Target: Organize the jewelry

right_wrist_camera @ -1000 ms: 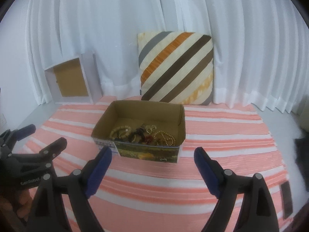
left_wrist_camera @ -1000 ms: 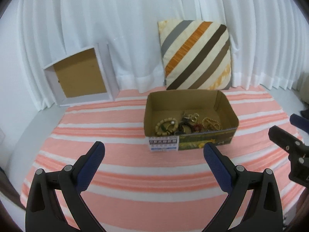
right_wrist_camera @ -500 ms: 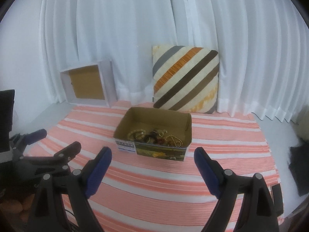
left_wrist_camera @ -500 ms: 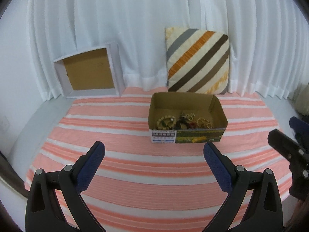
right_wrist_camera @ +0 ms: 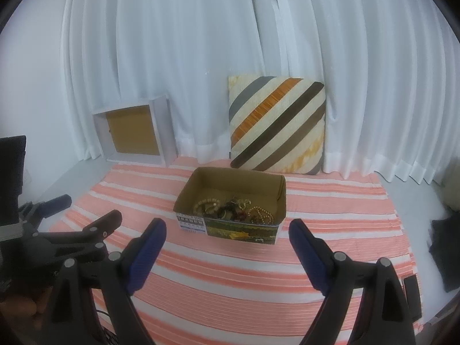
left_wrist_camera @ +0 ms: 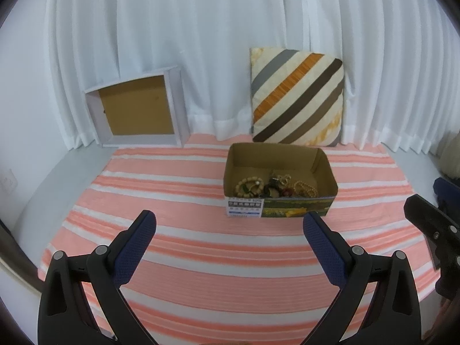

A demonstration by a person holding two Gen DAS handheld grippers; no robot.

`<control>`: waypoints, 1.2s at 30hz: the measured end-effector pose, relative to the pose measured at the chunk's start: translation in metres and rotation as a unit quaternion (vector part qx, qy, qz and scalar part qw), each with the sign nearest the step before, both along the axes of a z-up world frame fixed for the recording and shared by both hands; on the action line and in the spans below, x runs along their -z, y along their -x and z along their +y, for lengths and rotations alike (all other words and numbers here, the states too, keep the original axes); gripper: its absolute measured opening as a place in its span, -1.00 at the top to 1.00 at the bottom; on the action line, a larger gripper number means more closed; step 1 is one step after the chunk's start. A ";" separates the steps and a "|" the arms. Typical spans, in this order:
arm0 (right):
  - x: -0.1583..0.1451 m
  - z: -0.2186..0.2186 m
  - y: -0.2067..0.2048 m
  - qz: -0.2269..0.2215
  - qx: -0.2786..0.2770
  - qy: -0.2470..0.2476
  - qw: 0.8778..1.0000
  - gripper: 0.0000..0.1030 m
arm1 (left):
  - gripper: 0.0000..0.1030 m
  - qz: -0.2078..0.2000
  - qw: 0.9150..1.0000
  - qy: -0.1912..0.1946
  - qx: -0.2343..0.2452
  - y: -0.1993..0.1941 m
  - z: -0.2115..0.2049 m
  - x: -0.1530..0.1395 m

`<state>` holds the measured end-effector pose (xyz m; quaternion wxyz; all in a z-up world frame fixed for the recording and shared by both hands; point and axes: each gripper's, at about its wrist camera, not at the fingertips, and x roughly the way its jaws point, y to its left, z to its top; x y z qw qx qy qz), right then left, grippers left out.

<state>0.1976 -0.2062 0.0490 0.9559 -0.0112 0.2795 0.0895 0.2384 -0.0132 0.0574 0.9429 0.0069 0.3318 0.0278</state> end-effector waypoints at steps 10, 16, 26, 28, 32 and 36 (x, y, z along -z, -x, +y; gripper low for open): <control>-0.002 0.001 0.001 0.000 0.002 0.004 1.000 -0.72 | -0.98 -0.001 1.000 -0.002 -0.001 0.000 -0.001 -0.002; -0.002 0.003 0.002 0.002 0.003 0.003 1.000 -0.72 | -0.98 -0.001 1.000 -0.003 -0.002 0.001 -0.001 -0.003; -0.001 0.004 0.001 0.003 0.002 0.004 1.000 -0.72 | -0.98 -0.002 1.000 -0.002 -0.002 0.001 -0.001 -0.003; -0.001 0.004 0.002 0.003 0.002 0.003 1.000 -0.72 | -0.98 -0.001 1.000 -0.003 -0.002 0.002 -0.001 -0.002; -0.002 0.003 0.001 0.004 0.002 0.003 1.000 -0.72 | -0.98 0.000 1.000 -0.004 -0.002 0.002 0.000 -0.002; -0.002 0.003 0.001 0.004 0.001 0.003 1.000 -0.72 | -0.98 0.000 1.000 -0.004 -0.002 0.003 -0.002 -0.002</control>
